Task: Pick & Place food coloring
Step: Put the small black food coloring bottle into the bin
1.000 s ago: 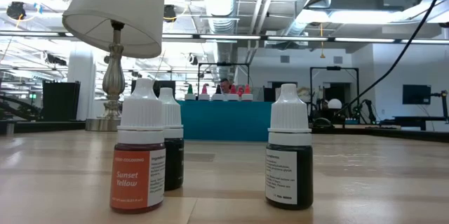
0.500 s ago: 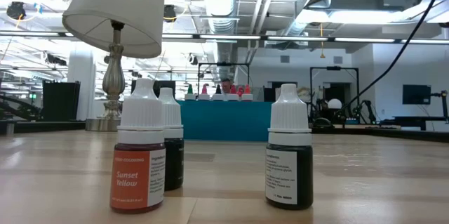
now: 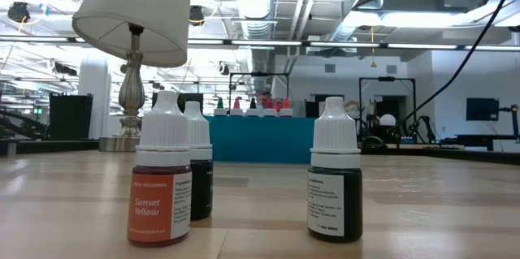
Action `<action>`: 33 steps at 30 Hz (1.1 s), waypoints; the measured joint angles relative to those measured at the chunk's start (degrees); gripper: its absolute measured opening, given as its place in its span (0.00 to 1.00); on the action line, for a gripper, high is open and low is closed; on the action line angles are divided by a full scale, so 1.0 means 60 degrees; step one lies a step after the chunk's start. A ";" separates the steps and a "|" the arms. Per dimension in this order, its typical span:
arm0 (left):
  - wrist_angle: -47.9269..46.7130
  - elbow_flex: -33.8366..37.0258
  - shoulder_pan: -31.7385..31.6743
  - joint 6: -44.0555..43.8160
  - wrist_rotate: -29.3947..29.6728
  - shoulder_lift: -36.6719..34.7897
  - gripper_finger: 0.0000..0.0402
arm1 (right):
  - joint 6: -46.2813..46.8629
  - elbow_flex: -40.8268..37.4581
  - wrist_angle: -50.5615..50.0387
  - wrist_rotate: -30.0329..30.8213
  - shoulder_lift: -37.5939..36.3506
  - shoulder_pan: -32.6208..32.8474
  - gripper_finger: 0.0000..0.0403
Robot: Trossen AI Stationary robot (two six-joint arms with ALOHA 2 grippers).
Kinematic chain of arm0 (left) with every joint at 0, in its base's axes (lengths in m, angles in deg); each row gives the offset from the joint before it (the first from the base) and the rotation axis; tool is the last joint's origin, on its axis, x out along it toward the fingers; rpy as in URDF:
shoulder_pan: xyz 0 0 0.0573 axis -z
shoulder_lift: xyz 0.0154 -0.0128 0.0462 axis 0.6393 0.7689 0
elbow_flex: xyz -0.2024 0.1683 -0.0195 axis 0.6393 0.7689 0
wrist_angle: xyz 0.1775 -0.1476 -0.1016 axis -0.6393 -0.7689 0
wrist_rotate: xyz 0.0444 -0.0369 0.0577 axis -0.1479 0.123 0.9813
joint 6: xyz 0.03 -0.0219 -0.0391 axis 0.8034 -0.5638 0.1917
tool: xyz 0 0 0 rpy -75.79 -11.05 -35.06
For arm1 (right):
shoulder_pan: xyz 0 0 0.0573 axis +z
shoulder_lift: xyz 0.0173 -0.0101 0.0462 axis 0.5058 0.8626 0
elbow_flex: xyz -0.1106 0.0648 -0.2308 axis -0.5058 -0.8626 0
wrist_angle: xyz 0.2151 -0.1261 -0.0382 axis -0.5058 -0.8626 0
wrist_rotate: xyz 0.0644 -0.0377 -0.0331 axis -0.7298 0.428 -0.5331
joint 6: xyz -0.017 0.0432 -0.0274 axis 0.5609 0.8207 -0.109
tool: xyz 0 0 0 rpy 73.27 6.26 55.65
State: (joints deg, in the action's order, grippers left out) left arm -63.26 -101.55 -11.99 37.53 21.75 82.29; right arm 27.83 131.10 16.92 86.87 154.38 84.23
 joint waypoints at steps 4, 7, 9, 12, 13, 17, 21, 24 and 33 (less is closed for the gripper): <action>-0.0003 0.0000 -0.0004 0.0000 0.0000 0.0000 0.45 | 0.0000 0.0000 0.0040 0.0000 -0.0011 0.0000 0.25; -0.0006 0.0000 -0.0004 0.0005 0.0024 0.0000 0.45 | 0.0000 0.0000 0.0042 0.0003 -0.0015 0.0000 0.23; -0.0007 0.0000 -0.0004 0.0011 0.0096 -0.0003 0.45 | 0.0000 0.0000 0.0043 0.0007 -0.0018 0.0000 0.20; -0.0015 0.0000 -0.0004 0.0015 0.0124 -0.0004 0.45 | 0.0001 0.0004 0.0050 0.0018 -0.0022 0.0000 0.16; -0.0028 0.0000 -0.0004 0.0018 0.0127 0.0000 0.45 | 0.0004 0.0004 0.0050 0.0018 -0.0026 0.0000 0.16; -0.0149 0.0000 -0.0004 0.0026 0.0153 0.0000 0.45 | 0.0012 0.0004 0.0049 0.0018 -0.0026 0.0000 0.15; -0.0211 0.0000 -0.0004 0.0022 0.0151 0.0000 0.45 | 0.0197 0.0004 0.0039 0.0015 -0.0026 0.0000 0.15; -0.0233 0.0000 -0.0004 0.0028 0.0160 0.0000 0.45 | 0.0313 0.0037 -0.0030 0.0013 -0.0026 0.0000 0.15; -0.0262 0.0000 -0.0011 0.0410 0.0195 0.0000 0.45 | 0.0193 0.0482 -0.1201 -0.0093 -0.0254 -0.0351 0.15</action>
State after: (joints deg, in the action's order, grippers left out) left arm -64.83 -101.55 -12.06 39.99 22.93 82.29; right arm 28.99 133.99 9.71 86.31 152.86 82.12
